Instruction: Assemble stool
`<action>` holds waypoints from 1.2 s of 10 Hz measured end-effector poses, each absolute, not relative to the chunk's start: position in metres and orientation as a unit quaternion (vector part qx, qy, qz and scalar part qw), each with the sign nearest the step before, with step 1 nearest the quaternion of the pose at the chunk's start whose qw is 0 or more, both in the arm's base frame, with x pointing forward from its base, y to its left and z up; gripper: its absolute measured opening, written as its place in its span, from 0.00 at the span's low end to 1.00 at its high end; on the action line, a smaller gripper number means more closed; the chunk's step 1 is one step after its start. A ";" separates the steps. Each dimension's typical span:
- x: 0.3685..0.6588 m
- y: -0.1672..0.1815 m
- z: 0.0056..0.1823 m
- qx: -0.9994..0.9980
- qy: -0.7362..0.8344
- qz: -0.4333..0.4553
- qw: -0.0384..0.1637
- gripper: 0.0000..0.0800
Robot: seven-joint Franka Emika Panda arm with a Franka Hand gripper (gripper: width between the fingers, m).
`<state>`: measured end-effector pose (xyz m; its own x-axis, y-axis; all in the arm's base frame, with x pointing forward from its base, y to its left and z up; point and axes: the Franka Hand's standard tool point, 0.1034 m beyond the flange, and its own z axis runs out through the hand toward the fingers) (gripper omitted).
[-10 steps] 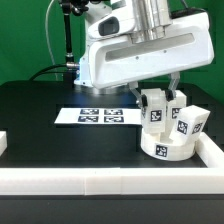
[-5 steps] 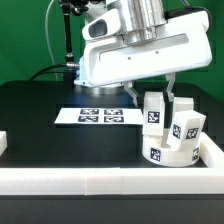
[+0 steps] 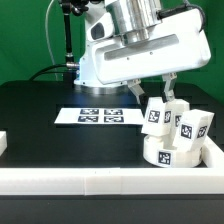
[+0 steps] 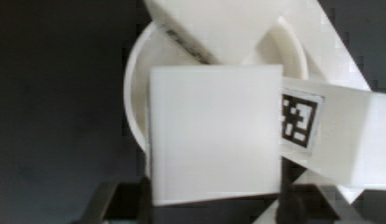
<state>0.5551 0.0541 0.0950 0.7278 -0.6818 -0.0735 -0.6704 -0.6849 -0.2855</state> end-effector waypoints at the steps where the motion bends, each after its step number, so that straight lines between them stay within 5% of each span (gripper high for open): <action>1: 0.555 0.054 0.095 -0.896 0.417 -0.010 0.156 0.43; 10: 0.554 0.054 0.093 -0.772 0.609 0.036 0.179 0.43; 11: 0.554 0.054 0.093 -0.775 0.605 0.035 0.179 0.73; 12: 0.555 0.055 0.096 -0.793 0.581 0.033 0.181 0.73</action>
Offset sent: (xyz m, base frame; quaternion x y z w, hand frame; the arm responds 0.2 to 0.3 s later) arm 0.0024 -0.0044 -0.0039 -0.0129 0.0025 0.1823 0.9831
